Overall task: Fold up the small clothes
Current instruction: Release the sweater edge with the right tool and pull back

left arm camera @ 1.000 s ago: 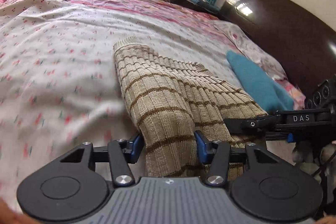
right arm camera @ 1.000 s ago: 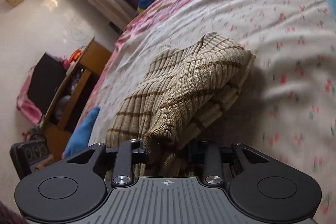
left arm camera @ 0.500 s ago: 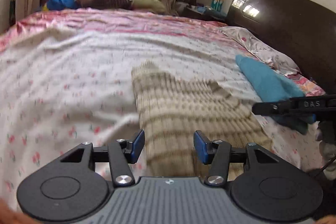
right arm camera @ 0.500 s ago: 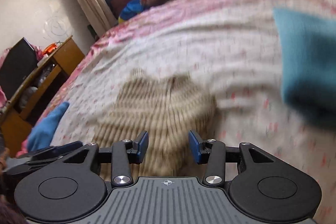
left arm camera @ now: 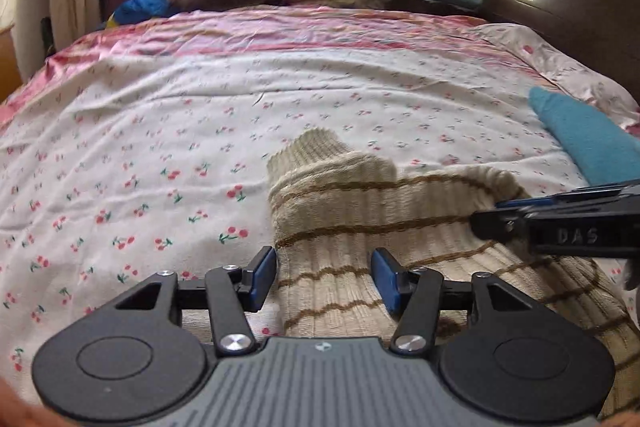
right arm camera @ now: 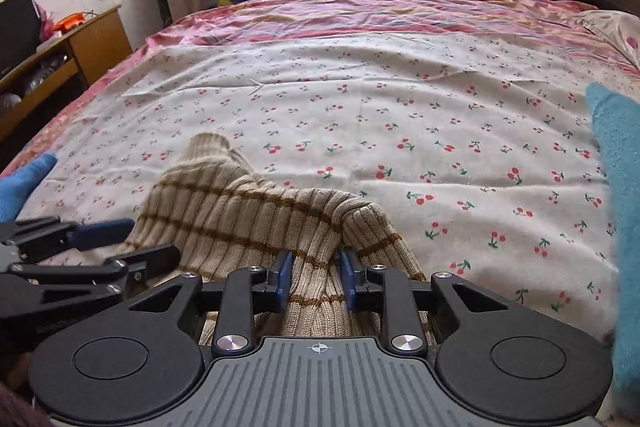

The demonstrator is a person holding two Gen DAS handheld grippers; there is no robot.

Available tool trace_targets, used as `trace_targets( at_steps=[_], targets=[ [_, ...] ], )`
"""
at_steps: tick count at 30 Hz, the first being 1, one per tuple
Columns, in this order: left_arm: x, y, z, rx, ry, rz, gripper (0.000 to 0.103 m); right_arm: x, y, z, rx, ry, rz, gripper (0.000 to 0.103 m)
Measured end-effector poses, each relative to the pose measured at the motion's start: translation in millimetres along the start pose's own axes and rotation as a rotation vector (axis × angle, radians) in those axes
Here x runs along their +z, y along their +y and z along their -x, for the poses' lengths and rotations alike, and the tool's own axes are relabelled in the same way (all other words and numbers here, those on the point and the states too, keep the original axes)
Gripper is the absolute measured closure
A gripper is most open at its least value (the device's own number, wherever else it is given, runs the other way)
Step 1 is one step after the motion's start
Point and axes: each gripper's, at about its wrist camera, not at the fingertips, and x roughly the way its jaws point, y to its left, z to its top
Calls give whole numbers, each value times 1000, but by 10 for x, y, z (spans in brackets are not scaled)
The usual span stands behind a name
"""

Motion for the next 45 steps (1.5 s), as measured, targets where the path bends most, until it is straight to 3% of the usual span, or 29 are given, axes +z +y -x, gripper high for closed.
trace_targets(
  at_steps=[4, 9, 17, 23, 45],
  targets=[
    [8, -47, 89, 25, 5, -5, 44, 19, 16, 45, -11, -3, -30, 81],
    [-8, -78, 294, 50, -2, -23, 44, -40, 117, 393, -17, -36, -20, 78],
    [-110, -99, 595, 40, -2, 3, 44, -391, 303, 857, 3, -36, 12, 75],
    [-220, -160, 746, 37, 25, 2, 43, -572, 375, 842, -87, -6, 75, 74],
    [-650, -217, 1112, 47, 82, 25, 30, -836, 626, 1301, -107, -27, 20, 67]
  ],
)
